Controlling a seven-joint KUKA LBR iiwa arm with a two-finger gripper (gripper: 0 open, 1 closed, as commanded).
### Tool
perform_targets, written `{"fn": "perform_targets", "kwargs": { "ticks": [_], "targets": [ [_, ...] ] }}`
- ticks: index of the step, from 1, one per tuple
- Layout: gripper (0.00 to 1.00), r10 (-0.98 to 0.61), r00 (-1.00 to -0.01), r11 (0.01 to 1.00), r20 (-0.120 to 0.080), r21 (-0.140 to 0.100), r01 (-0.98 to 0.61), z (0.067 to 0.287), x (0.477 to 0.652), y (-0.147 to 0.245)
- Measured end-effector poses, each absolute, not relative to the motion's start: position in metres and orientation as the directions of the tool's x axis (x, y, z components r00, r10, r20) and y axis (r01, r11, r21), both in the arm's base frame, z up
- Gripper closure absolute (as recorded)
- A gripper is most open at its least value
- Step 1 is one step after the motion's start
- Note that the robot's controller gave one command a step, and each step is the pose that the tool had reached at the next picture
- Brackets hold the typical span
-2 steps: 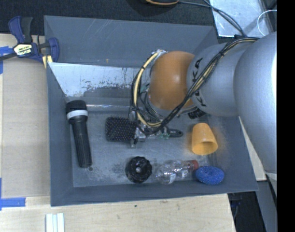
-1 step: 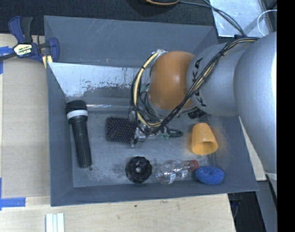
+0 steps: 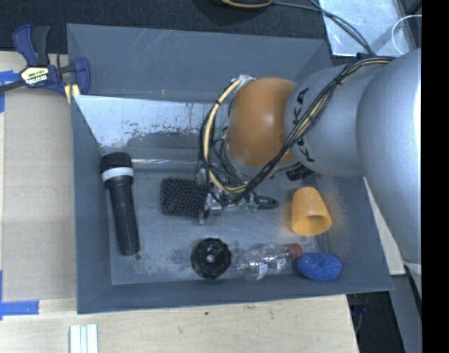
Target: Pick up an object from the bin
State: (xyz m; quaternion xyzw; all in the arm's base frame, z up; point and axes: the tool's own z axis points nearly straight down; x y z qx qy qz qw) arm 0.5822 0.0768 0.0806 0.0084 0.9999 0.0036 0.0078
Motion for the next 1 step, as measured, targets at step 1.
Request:
{"fn": "perform_targets", "kwargs": {
  "ticks": [1],
  "targets": [
    [1.00, 0.017, -1.000, 1.000, -0.016, 0.007, 0.017, 0.0843, 0.5821, 0.0768]
  ]
}}
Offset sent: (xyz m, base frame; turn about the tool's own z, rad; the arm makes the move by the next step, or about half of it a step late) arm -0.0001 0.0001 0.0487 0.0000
